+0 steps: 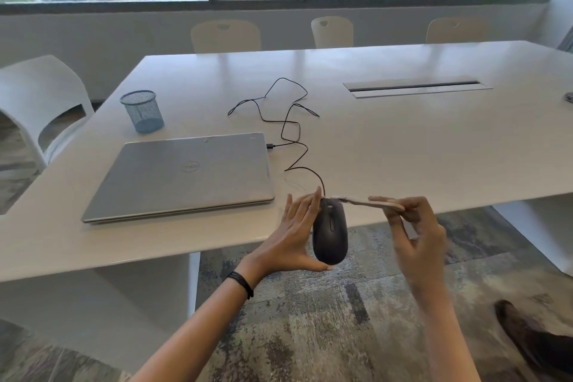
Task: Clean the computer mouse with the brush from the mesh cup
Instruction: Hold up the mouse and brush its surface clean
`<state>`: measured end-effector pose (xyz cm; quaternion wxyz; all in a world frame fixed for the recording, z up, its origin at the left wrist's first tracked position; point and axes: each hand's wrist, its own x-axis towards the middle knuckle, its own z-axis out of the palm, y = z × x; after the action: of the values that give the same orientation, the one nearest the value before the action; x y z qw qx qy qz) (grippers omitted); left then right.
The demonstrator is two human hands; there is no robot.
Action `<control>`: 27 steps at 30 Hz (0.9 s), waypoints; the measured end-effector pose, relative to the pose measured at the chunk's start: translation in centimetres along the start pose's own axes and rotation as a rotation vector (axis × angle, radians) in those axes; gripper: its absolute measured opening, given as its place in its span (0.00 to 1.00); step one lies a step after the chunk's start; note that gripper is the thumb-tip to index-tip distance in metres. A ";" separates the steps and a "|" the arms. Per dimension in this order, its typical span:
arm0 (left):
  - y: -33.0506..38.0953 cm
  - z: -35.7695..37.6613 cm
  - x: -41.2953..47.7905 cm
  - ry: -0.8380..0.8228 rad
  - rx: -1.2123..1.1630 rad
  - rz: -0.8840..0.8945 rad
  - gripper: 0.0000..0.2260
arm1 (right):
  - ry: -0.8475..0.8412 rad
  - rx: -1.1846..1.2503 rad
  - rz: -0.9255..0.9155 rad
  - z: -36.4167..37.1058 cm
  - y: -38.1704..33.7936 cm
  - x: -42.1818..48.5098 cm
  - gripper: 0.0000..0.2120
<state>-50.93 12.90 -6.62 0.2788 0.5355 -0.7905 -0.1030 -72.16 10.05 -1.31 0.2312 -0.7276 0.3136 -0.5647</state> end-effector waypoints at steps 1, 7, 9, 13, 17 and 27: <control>0.1 0.0 0.0 0.004 0.008 0.001 0.60 | -0.037 0.004 -0.010 0.0 0.0 -0.1 0.03; 0.3 0.3 -0.6 -0.009 0.031 -0.010 0.59 | -0.224 -0.018 -0.040 -1.3 -0.6 0.0 0.10; 0.4 0.6 -0.6 -0.005 0.023 -0.018 0.60 | -0.211 -0.008 -0.046 -1.7 -0.8 0.0 0.06; 0.6 0.7 -0.3 0.010 0.017 -0.025 0.60 | -0.231 -0.026 -0.067 -1.5 -1.3 -0.2 0.06; 0.7 0.9 -0.3 0.002 0.027 -0.027 0.60 | -0.224 0.016 -0.022 -1.9 -0.8 -0.4 0.04; 0.8 1.0 0.4 0.012 0.028 -0.032 0.61 | -0.308 0.066 0.047 -2.6 -0.8 0.0 0.08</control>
<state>-52.18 12.73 -6.93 0.2746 0.5524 -0.7815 -0.0930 -74.51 10.68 -0.12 0.3136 -0.7901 0.2725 -0.4507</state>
